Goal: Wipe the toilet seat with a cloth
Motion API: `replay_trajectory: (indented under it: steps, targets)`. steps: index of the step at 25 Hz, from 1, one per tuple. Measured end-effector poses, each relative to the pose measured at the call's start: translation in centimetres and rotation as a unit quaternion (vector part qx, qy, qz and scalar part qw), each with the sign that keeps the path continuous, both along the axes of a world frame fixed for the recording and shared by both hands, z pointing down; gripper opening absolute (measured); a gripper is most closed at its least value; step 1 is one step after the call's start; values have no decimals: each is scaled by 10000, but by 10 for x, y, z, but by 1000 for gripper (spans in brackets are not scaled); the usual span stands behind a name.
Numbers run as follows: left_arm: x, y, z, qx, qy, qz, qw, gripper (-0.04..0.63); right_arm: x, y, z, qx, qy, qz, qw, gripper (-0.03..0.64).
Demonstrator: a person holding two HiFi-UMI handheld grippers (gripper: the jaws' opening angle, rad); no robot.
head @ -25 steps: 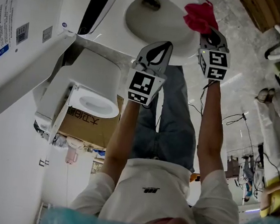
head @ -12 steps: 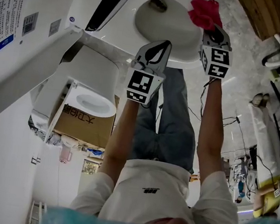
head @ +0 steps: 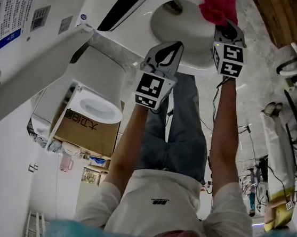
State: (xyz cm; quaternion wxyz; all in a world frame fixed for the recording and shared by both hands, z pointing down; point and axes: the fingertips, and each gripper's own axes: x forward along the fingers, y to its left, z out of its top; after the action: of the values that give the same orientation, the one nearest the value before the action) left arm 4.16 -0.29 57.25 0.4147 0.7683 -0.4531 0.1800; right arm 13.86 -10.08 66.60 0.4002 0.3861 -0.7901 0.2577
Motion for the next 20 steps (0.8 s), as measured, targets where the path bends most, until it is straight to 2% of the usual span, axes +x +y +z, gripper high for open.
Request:
replay_trajectory:
  steps: [20]
  targets:
    - [-48,-30,-6,198,68,-436,9988,11,-63,-30,2,108,-71,-458,9989,18]
